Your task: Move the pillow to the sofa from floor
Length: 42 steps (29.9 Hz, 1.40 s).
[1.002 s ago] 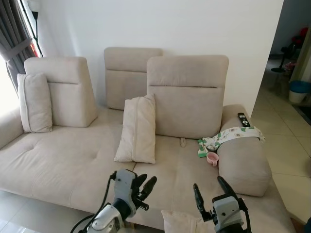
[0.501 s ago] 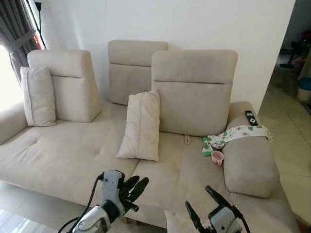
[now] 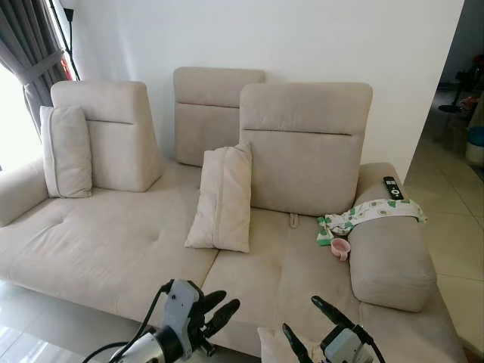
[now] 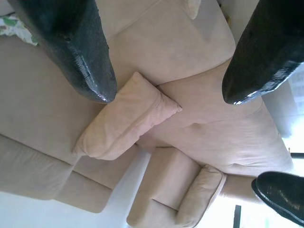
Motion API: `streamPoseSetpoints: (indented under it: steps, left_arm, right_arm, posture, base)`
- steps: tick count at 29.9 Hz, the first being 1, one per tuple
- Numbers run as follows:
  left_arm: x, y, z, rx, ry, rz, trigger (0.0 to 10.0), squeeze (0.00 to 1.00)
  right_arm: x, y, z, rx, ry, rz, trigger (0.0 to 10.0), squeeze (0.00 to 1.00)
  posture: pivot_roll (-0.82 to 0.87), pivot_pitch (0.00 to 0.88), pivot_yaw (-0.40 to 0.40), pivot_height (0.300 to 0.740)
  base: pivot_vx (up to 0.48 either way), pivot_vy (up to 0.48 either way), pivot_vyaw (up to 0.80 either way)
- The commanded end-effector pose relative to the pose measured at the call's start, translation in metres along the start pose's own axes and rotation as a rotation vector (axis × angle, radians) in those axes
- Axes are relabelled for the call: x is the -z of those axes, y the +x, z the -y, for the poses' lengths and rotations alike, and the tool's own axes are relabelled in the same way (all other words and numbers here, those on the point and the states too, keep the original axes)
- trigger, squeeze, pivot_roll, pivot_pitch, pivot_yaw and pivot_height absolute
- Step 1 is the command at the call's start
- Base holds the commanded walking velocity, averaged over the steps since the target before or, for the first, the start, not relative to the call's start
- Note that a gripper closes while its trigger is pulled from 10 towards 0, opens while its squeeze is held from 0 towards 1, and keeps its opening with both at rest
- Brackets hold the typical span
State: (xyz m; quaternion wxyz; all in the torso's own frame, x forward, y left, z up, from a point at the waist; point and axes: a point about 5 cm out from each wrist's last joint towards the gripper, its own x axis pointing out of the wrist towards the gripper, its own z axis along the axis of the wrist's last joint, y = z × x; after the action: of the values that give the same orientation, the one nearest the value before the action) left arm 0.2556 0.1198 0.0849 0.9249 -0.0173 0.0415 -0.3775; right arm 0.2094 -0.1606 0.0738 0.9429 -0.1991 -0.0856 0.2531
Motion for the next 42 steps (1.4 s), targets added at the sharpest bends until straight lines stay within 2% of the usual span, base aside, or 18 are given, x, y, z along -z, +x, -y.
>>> streamPoseSetpoints:
  steps: [1, 7, 8, 14, 25, 31, 42]
  left_arm:
    - [0.000, -0.001, 0.002, -0.003, 0.011, -0.003, 10.0, 0.00]
    - [0.001, 0.003, 0.002, -0.056, -0.065, 0.020, 10.0, 0.00]
    - [0.000, 0.005, 0.002, -0.077, -0.099, 0.032, 10.0, 0.00]
    - [0.001, 0.006, 0.002, -0.099, -0.129, 0.036, 10.0, 0.00]
    - [0.003, 0.008, 0.003, -0.113, -0.155, 0.035, 10.0, 0.00]
    - [0.003, 0.009, 0.004, -0.100, -0.129, 0.021, 10.0, 0.00]
    - [0.003, 0.011, 0.005, -0.090, -0.127, 0.017, 10.0, 0.00]
  right_arm:
    - [0.000, 0.000, -0.003, 0.010, 0.008, 0.001, 10.0, 0.00]
    - [-0.001, -0.001, 0.003, 0.101, -0.011, 0.012, 10.0, 0.00]
    - [0.000, -0.002, 0.007, 0.166, -0.012, 0.009, 10.0, 0.00]
    - [0.001, -0.003, 0.010, 0.235, -0.013, -0.002, 10.0, 0.00]
    - [0.002, -0.002, 0.009, 0.246, 0.001, 0.002, 10.0, 0.00]
    - [0.003, -0.001, 0.009, 0.246, -0.001, -0.001, 10.0, 0.00]
    - [0.005, -0.002, 0.009, 0.248, -0.002, -0.003, 10.0, 0.00]
  posture:
    - [0.05, 0.000, 0.060, 0.740]
    - [0.04, 0.000, 0.060, 0.740]
    - [0.04, 0.000, 0.057, 0.740]
    - [0.04, 0.000, 0.058, 0.740]
    - [0.03, 0.000, 0.058, 0.740]
    - [0.03, 0.000, 0.056, 0.740]
    - [0.03, 0.000, 0.058, 0.740]
  base:
    - [0.000, 0.000, 0.00]
    - [0.000, 0.000, 0.00]
    - [0.000, 0.000, 0.00]
    - [0.000, 0.000, 0.00]
    - [0.000, 0.000, 0.00]
    - [0.000, 0.000, 0.00]
    - [0.000, -0.250, 0.00]
